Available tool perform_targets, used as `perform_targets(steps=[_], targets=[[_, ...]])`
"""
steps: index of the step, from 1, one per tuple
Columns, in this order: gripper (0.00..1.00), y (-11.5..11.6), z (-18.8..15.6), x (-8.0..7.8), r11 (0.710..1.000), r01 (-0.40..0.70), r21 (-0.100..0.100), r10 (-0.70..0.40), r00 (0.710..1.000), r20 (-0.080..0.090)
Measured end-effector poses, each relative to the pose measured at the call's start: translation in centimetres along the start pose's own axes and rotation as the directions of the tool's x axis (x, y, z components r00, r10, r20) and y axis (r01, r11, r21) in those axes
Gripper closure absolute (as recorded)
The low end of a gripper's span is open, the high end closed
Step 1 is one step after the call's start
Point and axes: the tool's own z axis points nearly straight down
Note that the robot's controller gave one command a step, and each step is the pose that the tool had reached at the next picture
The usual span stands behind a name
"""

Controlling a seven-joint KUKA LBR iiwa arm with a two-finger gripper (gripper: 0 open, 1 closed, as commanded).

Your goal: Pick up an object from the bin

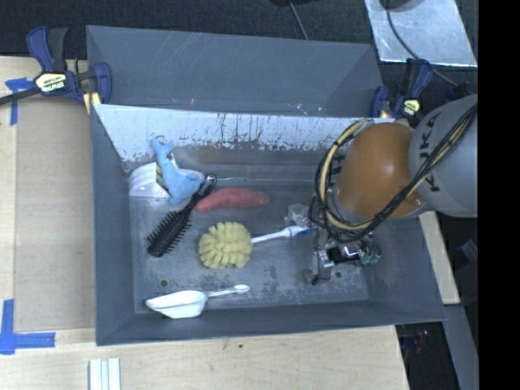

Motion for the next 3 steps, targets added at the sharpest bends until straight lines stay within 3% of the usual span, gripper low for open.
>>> perform_targets(steps=[1,2,3], targets=[[0.00,-3.9,0.0,-4.5,0.996,-0.084,0.004,0.084,0.996,0.012],[0.00,-6.4,-0.2,-2.3,0.998,-0.064,0.000,0.064,0.998,0.014],[0.00,-7.5,-1.9,-2.8,0.989,-0.147,0.000,0.147,0.989,0.019]])
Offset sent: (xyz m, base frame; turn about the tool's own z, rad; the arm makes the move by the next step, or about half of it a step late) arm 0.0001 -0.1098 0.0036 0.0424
